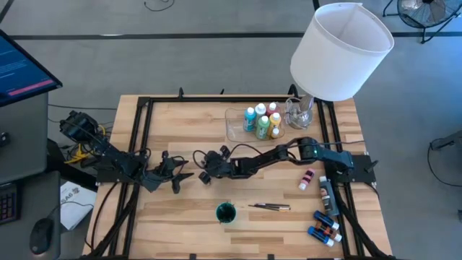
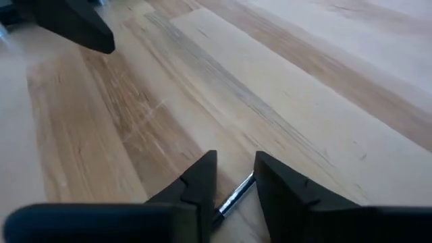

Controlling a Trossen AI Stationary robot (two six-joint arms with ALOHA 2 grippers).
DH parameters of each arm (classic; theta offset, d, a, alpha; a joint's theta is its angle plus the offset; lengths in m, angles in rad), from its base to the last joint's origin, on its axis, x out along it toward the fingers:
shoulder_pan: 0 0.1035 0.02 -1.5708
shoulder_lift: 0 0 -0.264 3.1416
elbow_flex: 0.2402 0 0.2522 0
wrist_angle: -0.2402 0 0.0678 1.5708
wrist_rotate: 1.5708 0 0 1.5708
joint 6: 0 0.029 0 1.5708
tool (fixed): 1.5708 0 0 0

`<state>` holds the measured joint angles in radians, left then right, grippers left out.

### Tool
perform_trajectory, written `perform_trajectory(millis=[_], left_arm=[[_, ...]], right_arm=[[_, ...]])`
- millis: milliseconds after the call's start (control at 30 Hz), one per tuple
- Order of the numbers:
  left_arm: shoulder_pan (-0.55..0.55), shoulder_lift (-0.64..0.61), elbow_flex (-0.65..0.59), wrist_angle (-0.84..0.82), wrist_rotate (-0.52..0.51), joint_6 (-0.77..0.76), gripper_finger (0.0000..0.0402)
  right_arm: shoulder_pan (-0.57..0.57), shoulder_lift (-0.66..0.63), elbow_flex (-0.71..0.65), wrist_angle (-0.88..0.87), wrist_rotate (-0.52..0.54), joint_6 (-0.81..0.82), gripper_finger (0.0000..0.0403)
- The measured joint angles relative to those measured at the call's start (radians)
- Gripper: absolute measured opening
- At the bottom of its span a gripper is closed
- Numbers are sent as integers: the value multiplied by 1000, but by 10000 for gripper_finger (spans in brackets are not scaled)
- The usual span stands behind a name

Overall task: Pick & Place Paint Supplies
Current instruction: Put the silver paintbrush into the green cup

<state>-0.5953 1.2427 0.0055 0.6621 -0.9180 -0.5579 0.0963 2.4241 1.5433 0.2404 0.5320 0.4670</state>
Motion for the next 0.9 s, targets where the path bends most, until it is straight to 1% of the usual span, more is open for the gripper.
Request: perform_trajectory(millis=[100, 233, 300, 433, 567, 900], left_arm=[[0, 0, 0, 1, 0, 0, 186], [0, 0, 0, 3, 0, 0, 186], [0, 0, 0, 5, 0, 0, 186], [0, 0, 0, 6, -1, 2, 186], [0, 0, 0, 6, -1, 3, 186], [0, 0, 0, 7, -1, 4, 186]], right_arm=[[0, -1, 1, -33, 0, -3, 70], [-8, -3, 2, -80, 0, -6, 21], [-8, -3, 2, -90, -4, -27, 8], [-8, -2, 2, -91, -5, -50, 14], [-8, -2, 1, -96, -8, -95, 4], [-7, -3, -1, -101, -6, -103, 1]])
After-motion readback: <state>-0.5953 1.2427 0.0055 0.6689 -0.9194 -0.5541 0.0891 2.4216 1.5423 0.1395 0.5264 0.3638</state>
